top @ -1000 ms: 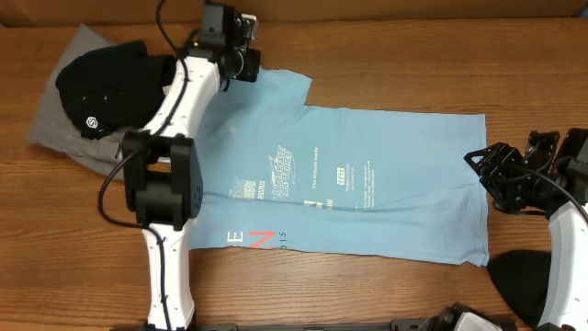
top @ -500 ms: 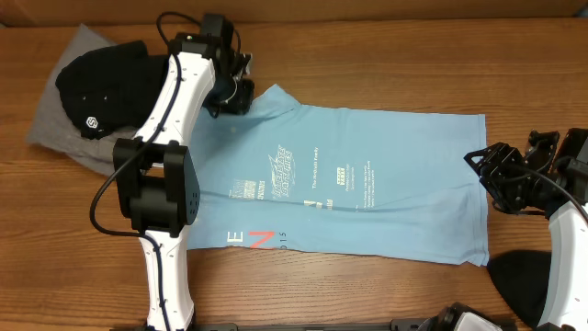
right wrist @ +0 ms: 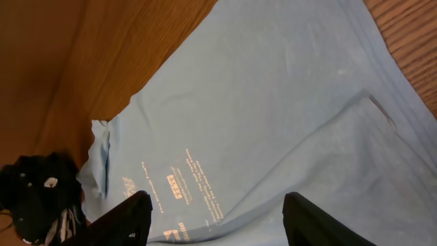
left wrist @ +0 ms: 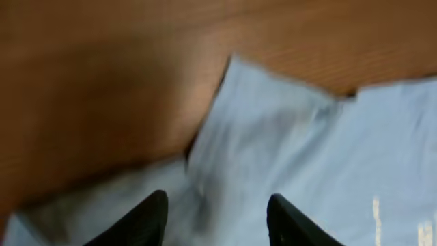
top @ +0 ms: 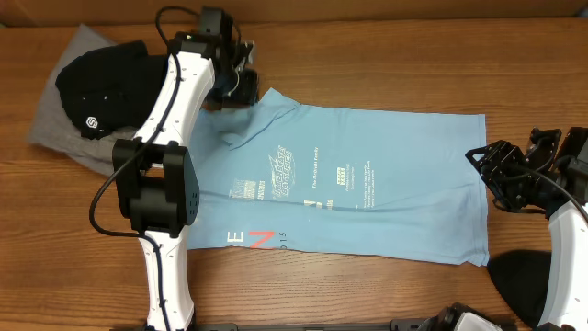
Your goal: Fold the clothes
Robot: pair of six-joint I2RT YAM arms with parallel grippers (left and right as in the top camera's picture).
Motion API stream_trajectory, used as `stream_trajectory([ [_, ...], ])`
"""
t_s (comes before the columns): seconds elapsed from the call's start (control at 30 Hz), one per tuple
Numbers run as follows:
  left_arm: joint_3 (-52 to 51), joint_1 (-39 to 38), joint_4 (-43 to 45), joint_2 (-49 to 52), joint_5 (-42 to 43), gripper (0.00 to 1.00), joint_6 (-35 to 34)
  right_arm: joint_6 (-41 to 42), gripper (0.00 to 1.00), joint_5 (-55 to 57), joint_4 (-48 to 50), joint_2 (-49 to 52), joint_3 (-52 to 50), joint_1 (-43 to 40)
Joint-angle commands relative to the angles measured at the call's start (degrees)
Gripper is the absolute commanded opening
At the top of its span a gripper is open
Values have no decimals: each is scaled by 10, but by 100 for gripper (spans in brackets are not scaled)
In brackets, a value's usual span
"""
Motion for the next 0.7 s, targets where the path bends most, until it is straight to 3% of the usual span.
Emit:
stream_trajectory([
  [0.0,5,-5,48,-10,14,52,20,-4,65,4,1,-5,14,2],
  [0.13,5,-19,99,28,14,60,31,-4,65,4,-1,-5,14,2],
  [0.67,5,-26,149,99,24,56,37,-5,65,4,-17,-5,14,2],
])
